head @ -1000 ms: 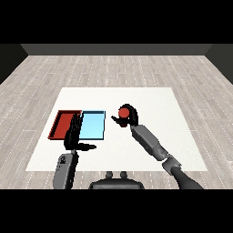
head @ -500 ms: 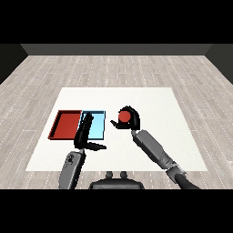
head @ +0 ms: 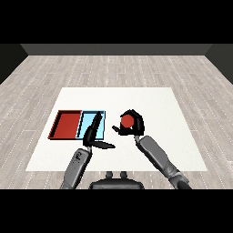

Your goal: Pick the red can and put it in the red box

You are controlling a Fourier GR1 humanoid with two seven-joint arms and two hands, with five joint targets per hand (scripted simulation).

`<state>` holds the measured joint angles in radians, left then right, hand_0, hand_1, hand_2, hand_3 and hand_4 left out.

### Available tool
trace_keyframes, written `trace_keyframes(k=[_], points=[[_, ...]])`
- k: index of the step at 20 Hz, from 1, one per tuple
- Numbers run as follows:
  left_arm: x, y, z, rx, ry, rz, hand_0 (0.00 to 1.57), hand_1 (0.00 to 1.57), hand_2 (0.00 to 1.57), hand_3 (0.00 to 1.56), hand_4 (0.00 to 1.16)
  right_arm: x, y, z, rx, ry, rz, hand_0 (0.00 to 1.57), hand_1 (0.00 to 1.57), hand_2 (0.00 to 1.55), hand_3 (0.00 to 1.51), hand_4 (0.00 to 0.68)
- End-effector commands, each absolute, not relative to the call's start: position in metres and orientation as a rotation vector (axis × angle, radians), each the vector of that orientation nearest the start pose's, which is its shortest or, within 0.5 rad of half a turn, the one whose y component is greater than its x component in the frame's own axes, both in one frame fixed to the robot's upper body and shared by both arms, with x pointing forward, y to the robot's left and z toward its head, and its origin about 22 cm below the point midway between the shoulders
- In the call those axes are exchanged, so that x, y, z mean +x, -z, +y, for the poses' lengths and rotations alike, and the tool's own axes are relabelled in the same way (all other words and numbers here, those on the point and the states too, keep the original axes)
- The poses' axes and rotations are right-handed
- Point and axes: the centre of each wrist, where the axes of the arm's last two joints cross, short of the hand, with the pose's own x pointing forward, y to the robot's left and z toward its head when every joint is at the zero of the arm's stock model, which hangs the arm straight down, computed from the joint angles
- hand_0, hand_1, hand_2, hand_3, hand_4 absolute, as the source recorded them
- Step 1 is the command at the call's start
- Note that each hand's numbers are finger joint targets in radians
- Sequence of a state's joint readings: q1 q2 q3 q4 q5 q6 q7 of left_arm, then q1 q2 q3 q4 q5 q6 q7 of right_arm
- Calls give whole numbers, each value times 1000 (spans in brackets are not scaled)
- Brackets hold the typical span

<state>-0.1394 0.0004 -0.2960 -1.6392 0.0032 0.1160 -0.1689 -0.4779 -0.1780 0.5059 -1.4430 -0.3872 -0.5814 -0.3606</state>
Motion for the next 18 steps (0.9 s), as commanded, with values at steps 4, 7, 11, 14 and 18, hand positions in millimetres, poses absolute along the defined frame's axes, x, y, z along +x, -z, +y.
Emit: trace_keyframes(k=[4, 7, 11, 14, 18], points=[[273, -34, 114, -233, 193, -1852, 0, 0, 0, 0, 0, 304, -76, -125, 172, -9, -2092, 1442, 1442, 1435, 1396, 624], [274, 1, 122, -241, 196, -1824, 0, 0, 0, 0, 0, 296, -68, -94, 189, 4, -2105, 1449, 1449, 1442, 1397, 647], [263, 7, 110, -255, 188, -1814, 0, 0, 0, 0, 0, 297, -85, -94, 194, 10, -2099, 1467, 1467, 1443, 1392, 658], [278, 10, 101, -256, 186, -1794, 0, 0, 0, 0, 0, 280, -69, -101, 199, -17, -2101, 1462, 1462, 1435, 1392, 653], [264, 1, 91, -286, 185, -1791, 0, 0, 0, 0, 0, 280, -60, -89, 214, -8, -2119, 1463, 1463, 1433, 1387, 663]])
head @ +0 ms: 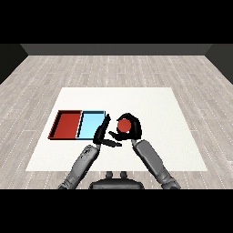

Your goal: Pick the red can and put it in the red box

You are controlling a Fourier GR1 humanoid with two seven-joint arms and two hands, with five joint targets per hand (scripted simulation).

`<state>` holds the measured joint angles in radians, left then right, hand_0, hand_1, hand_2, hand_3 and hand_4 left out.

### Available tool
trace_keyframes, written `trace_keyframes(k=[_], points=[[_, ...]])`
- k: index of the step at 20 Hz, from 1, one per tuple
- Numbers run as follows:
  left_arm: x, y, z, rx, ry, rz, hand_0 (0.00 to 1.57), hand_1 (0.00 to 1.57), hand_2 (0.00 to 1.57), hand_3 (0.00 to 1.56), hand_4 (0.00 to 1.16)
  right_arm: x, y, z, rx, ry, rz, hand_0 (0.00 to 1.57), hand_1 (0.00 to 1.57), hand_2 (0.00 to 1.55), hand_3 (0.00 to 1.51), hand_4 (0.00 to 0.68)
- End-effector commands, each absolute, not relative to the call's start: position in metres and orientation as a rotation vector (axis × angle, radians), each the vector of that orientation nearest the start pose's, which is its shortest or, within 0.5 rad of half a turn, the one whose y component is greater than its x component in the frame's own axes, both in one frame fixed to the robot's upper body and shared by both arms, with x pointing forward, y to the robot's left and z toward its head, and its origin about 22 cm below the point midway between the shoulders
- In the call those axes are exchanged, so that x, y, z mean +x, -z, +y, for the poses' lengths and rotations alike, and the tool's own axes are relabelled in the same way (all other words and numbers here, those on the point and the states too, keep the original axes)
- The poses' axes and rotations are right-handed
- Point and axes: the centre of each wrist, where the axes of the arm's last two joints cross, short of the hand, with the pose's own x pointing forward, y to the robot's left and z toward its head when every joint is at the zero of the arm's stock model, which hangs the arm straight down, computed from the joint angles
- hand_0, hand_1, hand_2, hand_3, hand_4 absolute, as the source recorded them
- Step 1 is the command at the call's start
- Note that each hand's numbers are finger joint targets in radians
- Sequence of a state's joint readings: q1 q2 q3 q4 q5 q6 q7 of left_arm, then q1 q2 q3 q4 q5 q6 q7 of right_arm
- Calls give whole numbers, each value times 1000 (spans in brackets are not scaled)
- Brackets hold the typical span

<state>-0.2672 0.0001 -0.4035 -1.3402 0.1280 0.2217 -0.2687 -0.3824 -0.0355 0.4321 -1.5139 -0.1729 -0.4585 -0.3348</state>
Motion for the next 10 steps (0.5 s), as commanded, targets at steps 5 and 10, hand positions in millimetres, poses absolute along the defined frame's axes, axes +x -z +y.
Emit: trace_keyframes(k=[5, 10], points=[[269, -3, 92, -296, 171, -1786, 0, 0, 0, 0, 0, 286, -76, -95, 241, -25, -2115, 1458, 1458, 1441, 1390, 671], [272, -1, 109, -329, 156, -1790, 0, 0, 0, 0, 0, 273, -76, -68, 326, -10, -2086, 1469, 1469, 1432, 1399, 644]])
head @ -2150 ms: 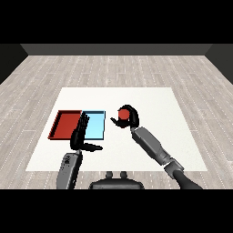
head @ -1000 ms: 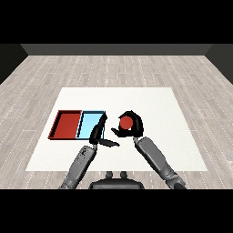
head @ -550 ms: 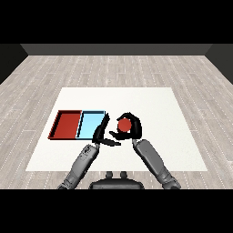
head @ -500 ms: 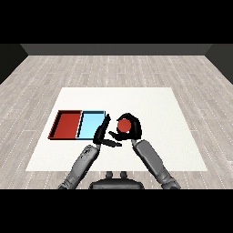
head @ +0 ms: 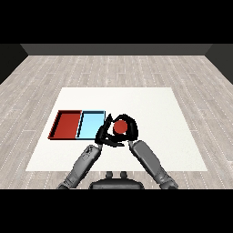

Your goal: Pick the red can and put it in the red box

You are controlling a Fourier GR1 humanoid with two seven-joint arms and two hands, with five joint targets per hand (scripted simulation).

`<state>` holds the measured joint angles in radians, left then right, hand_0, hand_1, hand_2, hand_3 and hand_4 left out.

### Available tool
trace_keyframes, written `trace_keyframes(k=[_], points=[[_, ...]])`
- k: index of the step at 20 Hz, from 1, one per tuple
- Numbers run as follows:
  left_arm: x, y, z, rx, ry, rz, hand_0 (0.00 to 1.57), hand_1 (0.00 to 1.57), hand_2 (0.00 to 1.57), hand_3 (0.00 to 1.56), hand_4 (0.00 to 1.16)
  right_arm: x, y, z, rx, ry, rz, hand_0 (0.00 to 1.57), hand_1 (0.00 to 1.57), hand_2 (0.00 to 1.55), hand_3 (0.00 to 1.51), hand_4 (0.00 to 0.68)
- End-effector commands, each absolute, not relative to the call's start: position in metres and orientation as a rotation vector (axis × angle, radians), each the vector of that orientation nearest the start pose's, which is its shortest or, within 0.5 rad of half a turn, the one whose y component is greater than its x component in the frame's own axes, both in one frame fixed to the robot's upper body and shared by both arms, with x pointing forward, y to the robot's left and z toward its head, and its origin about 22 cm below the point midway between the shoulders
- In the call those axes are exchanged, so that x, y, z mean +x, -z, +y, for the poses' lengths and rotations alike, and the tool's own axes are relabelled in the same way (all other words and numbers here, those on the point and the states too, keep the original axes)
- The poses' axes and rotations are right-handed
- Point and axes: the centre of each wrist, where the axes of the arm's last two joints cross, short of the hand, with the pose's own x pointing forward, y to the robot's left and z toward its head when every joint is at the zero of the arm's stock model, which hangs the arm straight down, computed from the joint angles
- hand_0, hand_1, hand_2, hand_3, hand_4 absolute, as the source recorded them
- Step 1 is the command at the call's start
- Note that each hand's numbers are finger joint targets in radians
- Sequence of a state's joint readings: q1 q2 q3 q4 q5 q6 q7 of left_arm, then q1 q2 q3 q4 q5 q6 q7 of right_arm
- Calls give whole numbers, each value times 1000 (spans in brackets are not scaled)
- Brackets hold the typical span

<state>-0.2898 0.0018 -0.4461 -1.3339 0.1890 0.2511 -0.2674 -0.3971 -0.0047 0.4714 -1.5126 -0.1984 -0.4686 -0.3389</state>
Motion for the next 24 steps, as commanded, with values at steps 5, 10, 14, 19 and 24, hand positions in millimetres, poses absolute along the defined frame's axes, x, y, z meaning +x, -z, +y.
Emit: trace_keyframes(k=[5, 10, 14, 19, 24], points=[[262, 0, 62, -332, 179, -1755, 0, 0, 0, 0, 0, 288, -93, -74, 336, 34, -2104, 1514, 1514, 1454, 1419, 657], [275, 8, 70, -377, 175, -1762, 0, 0, 0, 0, 0, 267, -68, -63, 343, 9, -2074, 1532, 1532, 1462, 1417, 658], [284, 0, 82, -387, 172, -1767, 0, 0, 0, 0, 0, 268, -70, -63, 325, 9, -2091, 1520, 1520, 1459, 1405, 646], [272, -1, 70, -240, -1, -1763, 374, 374, 719, 567, 911, 276, -71, -55, 326, -8, -2090, 1544, 1544, 1467, 1404, 651], [287, -2, 56, -179, 19, -1746, 1571, 1571, 1561, 1475, 1120, 272, -74, -50, 331, -16, -2105, 1494, 1494, 1448, 1391, 654]])
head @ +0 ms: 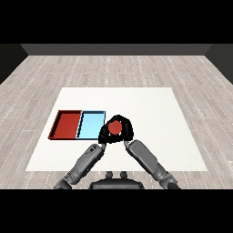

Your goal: Pick the red can and put it in the red box

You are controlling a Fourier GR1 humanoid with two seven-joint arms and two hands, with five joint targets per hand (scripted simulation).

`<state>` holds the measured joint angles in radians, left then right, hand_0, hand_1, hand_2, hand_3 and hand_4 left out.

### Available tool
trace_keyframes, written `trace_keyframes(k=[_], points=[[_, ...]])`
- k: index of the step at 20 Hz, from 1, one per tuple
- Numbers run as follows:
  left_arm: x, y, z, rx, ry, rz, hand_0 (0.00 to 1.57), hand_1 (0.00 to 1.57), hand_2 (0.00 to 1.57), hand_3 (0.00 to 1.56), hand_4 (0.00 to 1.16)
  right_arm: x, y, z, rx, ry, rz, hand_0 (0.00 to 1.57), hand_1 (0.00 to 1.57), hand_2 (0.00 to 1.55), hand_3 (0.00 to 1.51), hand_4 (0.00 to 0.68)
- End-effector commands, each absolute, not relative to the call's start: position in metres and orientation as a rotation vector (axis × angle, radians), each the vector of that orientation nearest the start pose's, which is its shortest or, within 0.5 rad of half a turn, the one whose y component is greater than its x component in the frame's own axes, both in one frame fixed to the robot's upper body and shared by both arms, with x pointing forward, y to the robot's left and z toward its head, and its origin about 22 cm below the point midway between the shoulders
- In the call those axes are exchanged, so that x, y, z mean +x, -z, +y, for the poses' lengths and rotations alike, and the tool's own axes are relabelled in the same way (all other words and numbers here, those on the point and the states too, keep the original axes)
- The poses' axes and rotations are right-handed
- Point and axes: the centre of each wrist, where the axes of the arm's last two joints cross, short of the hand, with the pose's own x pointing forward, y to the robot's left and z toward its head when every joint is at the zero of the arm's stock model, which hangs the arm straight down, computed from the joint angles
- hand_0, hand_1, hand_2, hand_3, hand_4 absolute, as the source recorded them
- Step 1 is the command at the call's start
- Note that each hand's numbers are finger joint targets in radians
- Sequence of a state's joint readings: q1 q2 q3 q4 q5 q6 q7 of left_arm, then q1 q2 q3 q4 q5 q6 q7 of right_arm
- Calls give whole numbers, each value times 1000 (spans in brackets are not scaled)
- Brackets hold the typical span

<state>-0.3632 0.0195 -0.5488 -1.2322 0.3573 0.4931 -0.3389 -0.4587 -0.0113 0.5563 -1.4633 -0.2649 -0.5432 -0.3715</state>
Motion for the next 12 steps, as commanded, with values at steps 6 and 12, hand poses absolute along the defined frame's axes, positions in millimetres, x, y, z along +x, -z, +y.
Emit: trace_keyframes(k=[6, 12], points=[[275, 11, 73, -176, -32, -1753, 1571, 1571, 1553, 1473, 1127, 262, -76, -49, 335, 6, -2078, 1485, 1485, 1445, 1392, 644], [280, 1, 69, -192, -81, -1883, 1571, 1571, 1571, 1497, 1141, 265, -68, -53, 344, 9, -2050, 1444, 1444, 1389, 1342, 406]])
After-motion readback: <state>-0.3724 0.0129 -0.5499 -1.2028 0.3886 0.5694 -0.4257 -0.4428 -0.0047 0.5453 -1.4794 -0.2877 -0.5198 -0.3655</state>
